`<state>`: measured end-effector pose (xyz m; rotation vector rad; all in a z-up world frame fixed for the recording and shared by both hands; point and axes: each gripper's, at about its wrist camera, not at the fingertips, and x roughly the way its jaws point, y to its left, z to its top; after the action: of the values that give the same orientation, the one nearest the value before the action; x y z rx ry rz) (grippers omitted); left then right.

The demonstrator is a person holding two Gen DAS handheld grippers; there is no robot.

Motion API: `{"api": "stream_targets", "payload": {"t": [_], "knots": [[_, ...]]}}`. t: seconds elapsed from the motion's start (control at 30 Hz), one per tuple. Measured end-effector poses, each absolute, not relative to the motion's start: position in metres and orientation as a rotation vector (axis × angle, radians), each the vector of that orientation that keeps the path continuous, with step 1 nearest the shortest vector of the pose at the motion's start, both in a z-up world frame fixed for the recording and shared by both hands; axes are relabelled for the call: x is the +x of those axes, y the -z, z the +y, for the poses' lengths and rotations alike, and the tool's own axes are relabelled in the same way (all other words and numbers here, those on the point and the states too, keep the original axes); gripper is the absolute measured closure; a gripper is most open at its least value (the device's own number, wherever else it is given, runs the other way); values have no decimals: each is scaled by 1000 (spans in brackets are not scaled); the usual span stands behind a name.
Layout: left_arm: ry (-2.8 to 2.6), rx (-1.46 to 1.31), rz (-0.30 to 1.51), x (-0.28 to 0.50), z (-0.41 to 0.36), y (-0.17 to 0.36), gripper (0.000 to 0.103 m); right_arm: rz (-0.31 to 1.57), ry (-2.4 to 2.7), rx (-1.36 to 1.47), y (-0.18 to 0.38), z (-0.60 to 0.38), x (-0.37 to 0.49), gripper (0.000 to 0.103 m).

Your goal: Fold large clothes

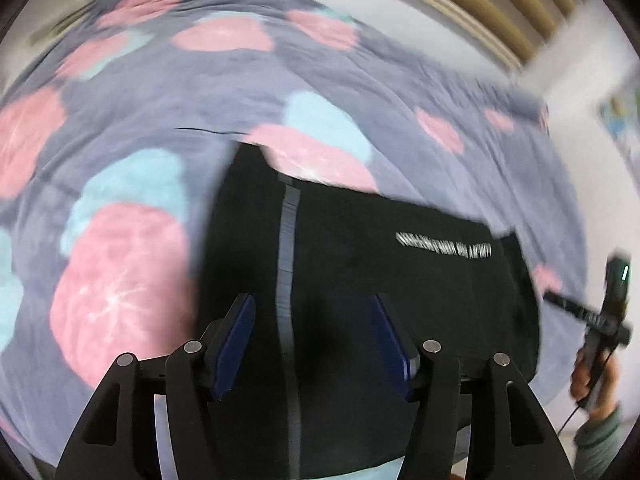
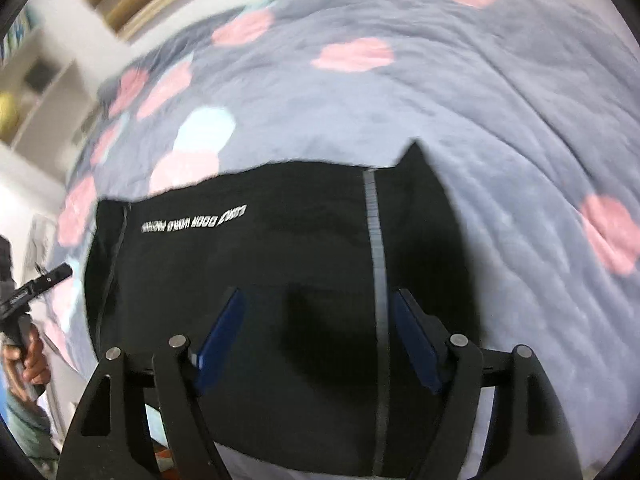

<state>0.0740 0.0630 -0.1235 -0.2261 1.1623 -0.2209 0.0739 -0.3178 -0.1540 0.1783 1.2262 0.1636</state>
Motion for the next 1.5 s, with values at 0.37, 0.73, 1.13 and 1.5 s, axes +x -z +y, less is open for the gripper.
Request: {"api": "stream_targets", "payload": {"t": [0.37,0.73,1.13,1.5], "knots": [[129,-202,1310,78,13,220,39,1327,-69,24,232,-284,84,21],[62,-153,1230,57,2,150,38,1296,-83,89,177,-308,58,21],[9,-77,1009,16,-41,6,38,1123,-96,84,55,-308,10,21],[0,-4,901,-22,-89,-65,38,1014,-110,56,-16,-297,-20,21]]}}
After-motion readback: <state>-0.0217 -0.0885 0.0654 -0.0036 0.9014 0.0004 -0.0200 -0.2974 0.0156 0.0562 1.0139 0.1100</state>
